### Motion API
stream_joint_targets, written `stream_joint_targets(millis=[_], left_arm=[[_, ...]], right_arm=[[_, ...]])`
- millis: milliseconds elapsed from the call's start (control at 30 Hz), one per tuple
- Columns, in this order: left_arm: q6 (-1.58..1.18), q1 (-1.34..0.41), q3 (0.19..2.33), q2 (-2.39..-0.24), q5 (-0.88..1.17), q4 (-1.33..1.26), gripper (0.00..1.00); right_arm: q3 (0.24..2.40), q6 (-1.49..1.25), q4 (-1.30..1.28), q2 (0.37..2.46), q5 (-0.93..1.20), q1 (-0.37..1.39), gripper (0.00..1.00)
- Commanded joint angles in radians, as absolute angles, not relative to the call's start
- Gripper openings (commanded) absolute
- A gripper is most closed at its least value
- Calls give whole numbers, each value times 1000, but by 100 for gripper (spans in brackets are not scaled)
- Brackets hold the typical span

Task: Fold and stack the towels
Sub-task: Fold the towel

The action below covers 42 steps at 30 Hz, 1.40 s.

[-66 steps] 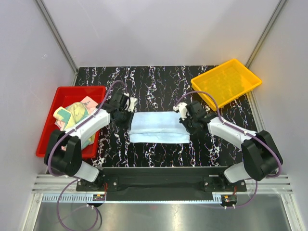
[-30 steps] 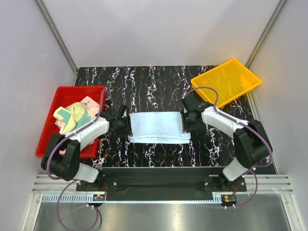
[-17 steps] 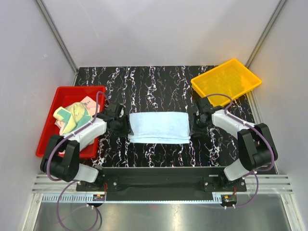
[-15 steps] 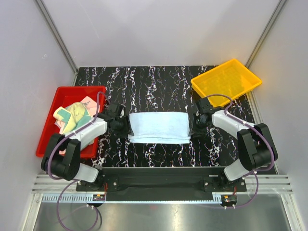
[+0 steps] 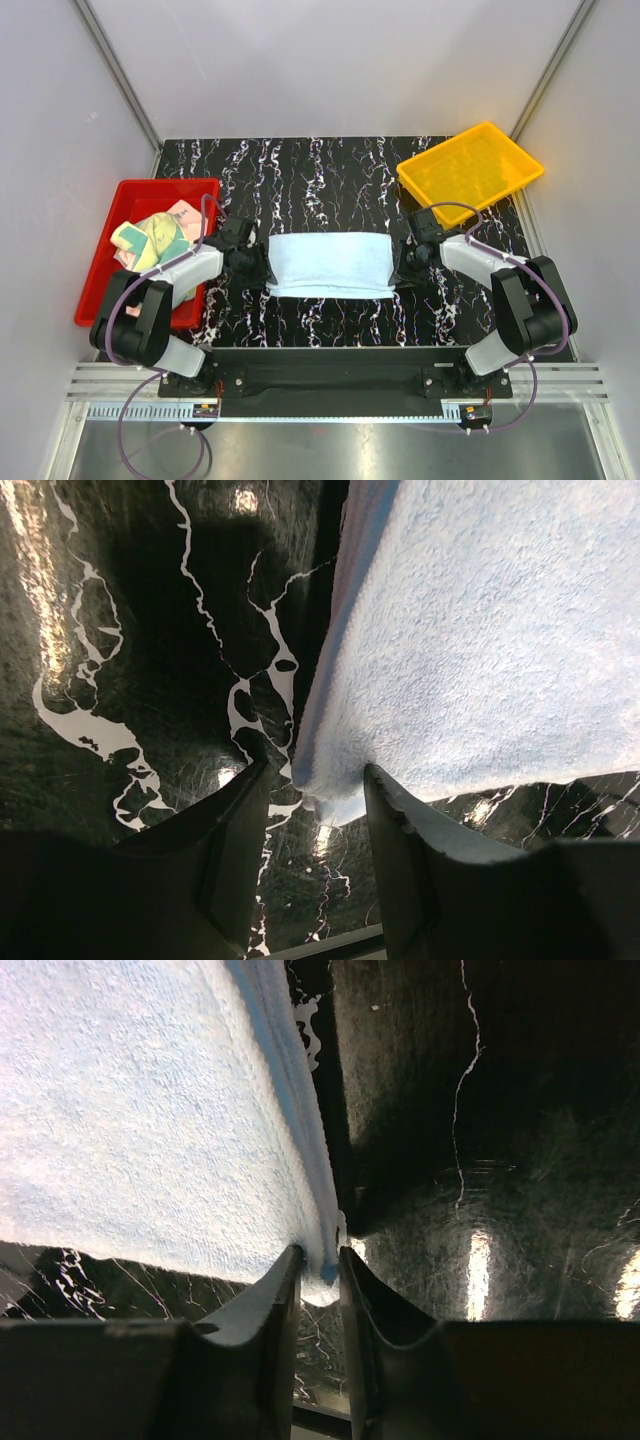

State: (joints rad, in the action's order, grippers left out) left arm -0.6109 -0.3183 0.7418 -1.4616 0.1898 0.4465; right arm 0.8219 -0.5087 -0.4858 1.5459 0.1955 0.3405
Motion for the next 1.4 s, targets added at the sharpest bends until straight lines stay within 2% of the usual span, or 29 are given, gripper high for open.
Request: stream_joint_targets(millis=[0,167,233,267,333,433,700,1000,1033,1067,1133,1300,1367], left_arm=[[-624,-307,738,-1462,235,387,46],[-630,-304,733,-1482,247,377,40],[-632,-305,733,-1493,253,374,32],[-634,-304,733,-1491,252,374,29],[-637,-304,735,-1486,247,376,19],[-640,-305,752,-1482,247,399,0],[-630,-305,842,-1451,221,512,0],[-618,-307,845,-1450,227,541,0],[-617,-307,845,-1448,229,541,0],[-614,-308,847,-1448,229,543,0],[-612,-307,847,-1448,229,540,0],[-612,-307,842,-1456,239,528,0],[-609,-310,844,-1457,241,529,2]], right_arm=[[816,-520,-443,1539,212,341,27],[818,-509,-445,1543,210,339,15],[816,-506,-445,1543,204,339,11],[816,-505,-446,1545,204,339,7],[819,-503,-449,1543,204,337,0],[831,-497,-466,1542,196,337,0],[876,-482,-519,1503,173,336,0],[885,-480,-526,1514,180,336,0],[887,-479,-531,1514,178,336,3],[888,-477,-531,1511,178,336,13],[891,-474,-534,1513,176,336,19],[877,-466,-514,1516,198,336,0],[877,-463,-514,1517,199,336,0]])
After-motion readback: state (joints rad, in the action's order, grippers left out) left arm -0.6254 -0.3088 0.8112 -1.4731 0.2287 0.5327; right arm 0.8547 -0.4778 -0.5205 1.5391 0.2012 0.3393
